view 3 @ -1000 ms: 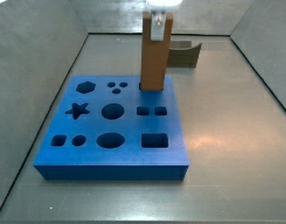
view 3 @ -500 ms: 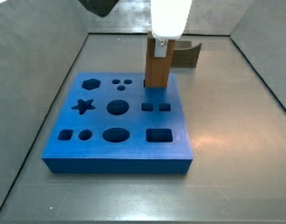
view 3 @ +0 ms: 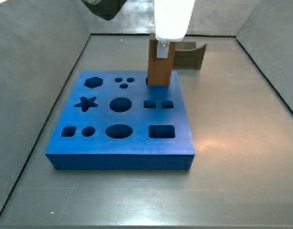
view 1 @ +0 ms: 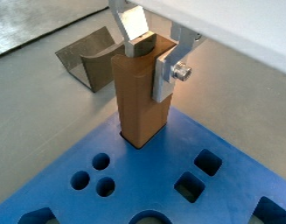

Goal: Insert the arch object.

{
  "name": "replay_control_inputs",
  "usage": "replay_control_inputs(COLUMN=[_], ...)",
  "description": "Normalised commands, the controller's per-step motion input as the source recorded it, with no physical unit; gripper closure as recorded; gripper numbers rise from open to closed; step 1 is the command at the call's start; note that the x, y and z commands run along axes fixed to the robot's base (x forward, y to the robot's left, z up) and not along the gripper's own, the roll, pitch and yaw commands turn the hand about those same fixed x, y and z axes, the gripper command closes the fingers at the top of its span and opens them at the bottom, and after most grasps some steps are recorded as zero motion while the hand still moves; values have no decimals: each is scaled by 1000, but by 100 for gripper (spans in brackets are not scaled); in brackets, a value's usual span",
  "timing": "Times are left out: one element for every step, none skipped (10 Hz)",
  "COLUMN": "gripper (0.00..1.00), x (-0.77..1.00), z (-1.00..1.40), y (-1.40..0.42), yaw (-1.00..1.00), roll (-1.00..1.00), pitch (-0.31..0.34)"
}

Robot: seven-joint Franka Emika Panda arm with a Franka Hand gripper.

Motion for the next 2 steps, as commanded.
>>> replay_control_inputs(gripper=[100,100], x=[-51,0], z=[-20,0], y=[31,0], yaw=[0,0], roll=[-86,0], pitch=[-114,0])
